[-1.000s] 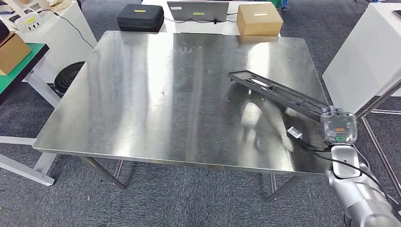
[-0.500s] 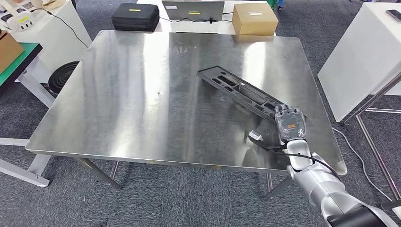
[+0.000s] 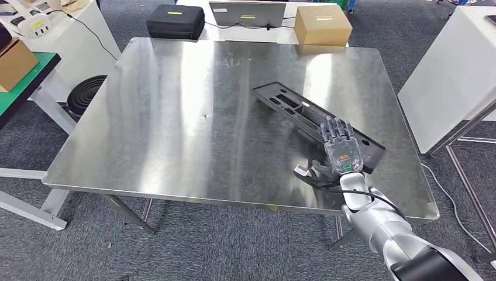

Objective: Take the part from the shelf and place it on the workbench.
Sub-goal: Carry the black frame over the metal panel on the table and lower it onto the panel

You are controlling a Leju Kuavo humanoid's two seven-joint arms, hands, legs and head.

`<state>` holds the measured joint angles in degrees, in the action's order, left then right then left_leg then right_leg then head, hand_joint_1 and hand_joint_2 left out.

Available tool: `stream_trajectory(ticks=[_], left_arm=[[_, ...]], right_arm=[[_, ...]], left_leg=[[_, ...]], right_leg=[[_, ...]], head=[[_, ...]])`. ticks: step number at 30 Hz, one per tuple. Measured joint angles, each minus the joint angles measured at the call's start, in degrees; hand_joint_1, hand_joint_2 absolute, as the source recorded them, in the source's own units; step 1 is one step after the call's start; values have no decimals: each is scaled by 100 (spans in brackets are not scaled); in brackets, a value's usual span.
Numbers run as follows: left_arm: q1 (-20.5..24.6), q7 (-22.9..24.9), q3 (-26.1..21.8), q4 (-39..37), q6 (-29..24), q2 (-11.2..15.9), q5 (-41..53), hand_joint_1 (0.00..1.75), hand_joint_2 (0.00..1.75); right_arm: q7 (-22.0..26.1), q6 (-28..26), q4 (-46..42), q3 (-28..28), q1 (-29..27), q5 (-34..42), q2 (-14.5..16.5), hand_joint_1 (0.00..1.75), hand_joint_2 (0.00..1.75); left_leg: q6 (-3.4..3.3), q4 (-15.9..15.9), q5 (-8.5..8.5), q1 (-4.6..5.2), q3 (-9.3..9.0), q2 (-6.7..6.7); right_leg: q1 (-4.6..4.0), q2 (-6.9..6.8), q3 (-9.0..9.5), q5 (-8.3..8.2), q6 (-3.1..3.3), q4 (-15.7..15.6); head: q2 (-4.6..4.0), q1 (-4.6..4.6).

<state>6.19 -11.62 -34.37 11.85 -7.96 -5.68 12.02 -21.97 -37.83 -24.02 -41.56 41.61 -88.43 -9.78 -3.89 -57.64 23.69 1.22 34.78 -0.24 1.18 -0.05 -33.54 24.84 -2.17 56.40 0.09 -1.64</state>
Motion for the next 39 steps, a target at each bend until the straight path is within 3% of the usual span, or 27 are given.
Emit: stream_trajectory(ticks=[3,4,7,8,9,10,12,14,16,18,19,21,23,24,25,26,28,29,31,33,35,37,38,39], left_arm=[[-3,0,-5,1,8,13,0,0,0],[-3,-1,-6,1,21,17,1,0,0],[-12,-4,-12,0,77,19,22,0,0],[-17,-7,-16,0,90,20,36,0,0],[-21,-9,-22,0,98,22,49,0,0],[-23,-15,-29,0,101,25,63,0,0],[-22,-38,-44,-1,105,29,93,0,0],[-20,-86,-57,-2,122,29,133,0,0],[-28,-161,-75,-2,141,28,172,0,0],[-35,-250,-94,-2,140,15,207,0,0],[-39,-295,-109,-2,124,4,219,0,0],[-63,-391,-158,-2,73,-18,221,0,0],[-128,-471,-223,-3,20,-24,192,0,0],[-170,-499,-259,-3,-2,-27,180,0,0],[-204,-518,-295,-4,-25,-29,170,0,0],[-224,-529,-328,-4,-51,-32,167,0,0],[-234,-537,-393,-4,-96,-42,169,0,0],[-233,-537,-424,-4,-110,-45,172,0,0],[-234,-537,-473,-4,-124,-47,174,0,0],[-235,-537,-501,-1,-137,-36,176,0,0],[-235,-538,-519,2,-146,-27,179,0,0],[-235,-533,-543,2,-156,-29,178,0,0],[-236,-527,-559,2,-170,-28,169,0,0],[-237,-520,-573,2,-188,-28,158,0,0]], right_arm=[[10,2,19,-17,4,0,35,0,0],[37,2,22,-16,5,0,46,0,0],[288,3,17,86,-53,0,61,0,0],[426,2,-8,184,-113,1,68,0,0],[587,0,-65,327,-195,3,77,0,0],[785,-2,-174,521,-290,9,97,0,0],[1271,-10,-554,991,-530,53,163,0,0],[2036,-16,-1270,1574,-879,255,306,0,0],[3236,-23,-2416,2315,-1392,731,624,0,0],[4710,-30,-3730,3103,-1951,1572,1104,0,0],[5339,-31,-4350,3449,-2212,2077,1343,0,0],[6081,-31,-5624,4028,-2843,3111,1758,0,0],[6173,-28,-6615,4279,-3513,3849,2004,0,0],[6174,-26,-6989,4326,-3807,4110,2086,0,0],[6177,-24,-7320,4349,-4065,4363,2156,0,0],[6181,-22,-7591,4358,-4285,4615,2201,0,0],[6192,-19,-7995,4349,-4651,5122,2259,0,0],[6196,-18,-8135,4339,-4792,5300,2273,0,0],[6204,-16,-8355,4318,-4999,5451,2300,0,0],[6207,-16,-8508,4306,-5130,5476,2324,0,0],[6207,-15,-8610,4292,-5208,5482,2351,0,0],[6207,-14,-8662,4279,-5259,5486,2373,0,0],[6207,-14,-8673,4276,-5294,5489,2382,0,0],[6207,-14,-8677,4268,-5337,5516,2392,0,0]], left_leg=[[86,-131,98,-40,52,-1],[132,-332,232,-64,135,-2],[269,-1389,749,-176,623,1],[300,-1591,789,-210,727,2],[324,-1564,711,-240,721,3],[338,-1298,535,-265,597,5],[346,-481,177,-297,187,1],[314,-43,64,-275,-30,-17],[245,-26,79,-228,-26,-34],[135,56,38,-227,-71,-47],[73,109,8,-225,-100,-57],[-14,166,-14,-200,-137,-106],[-48,165,-2,-163,-138,-141],[-53,164,4,-137,-139,-142],[-56,163,9,-107,-140,-133],[-57,162,14,-78,-145,-123],[-43,148,36,-18,-154,-109],[-28,138,51,8,-157,-105],[10,121,80,39,-165,-97],[56,68,121,24,-156,-82],[143,-310,382,-24,-9,-57],[249,-1062,799,-109,315,-35],[293,-1393,936,-152,465,-25],[328,-1559,970,-190,536,-16]], right_leg=[[74,6,30,-32,87,-21],[103,6,43,-38,116,-29],[105,6,53,-32,147,-29],[105,6,54,-31,146,-28],[109,8,57,-29,144,-27],[115,10,63,-26,139,-26],[121,22,77,-22,121,-35],[98,29,80,-26,68,-54],[85,27,80,-36,-14,-89],[65,10,46,17,-69,-49],[52,2,-20,114,-53,104],[45,-3,-320,455,44,788],[36,1,-682,733,96,1522],[25,1,-753,749,86,1635],[11,1,-702,673,66,1508],[-4,-2,-524,532,50,1152],[-48,-11,-59,251,73,287],[-61,-11,95,165,103,15],[-74,6,177,100,153,-116],[-6,17,203,66,208,-136],[54,18,237,41,269,-156],[44,17,244,40,293,-155],[40,16,243,40,293,-154],[39,16,243,41,292,-153]], head=[[0,-21],[0,-33],[0,-59],[0,-60],[0,-60],[0,-60],[0,-61],[0,-57],[0,-57],[0,-55],[0,-57],[0,-33],[0,-2],[0,4],[0,9],[0,10],[0,8],[0,5],[0,2],[0,4],[0,-21],[0,-50],[0,-47],[0,-51]])
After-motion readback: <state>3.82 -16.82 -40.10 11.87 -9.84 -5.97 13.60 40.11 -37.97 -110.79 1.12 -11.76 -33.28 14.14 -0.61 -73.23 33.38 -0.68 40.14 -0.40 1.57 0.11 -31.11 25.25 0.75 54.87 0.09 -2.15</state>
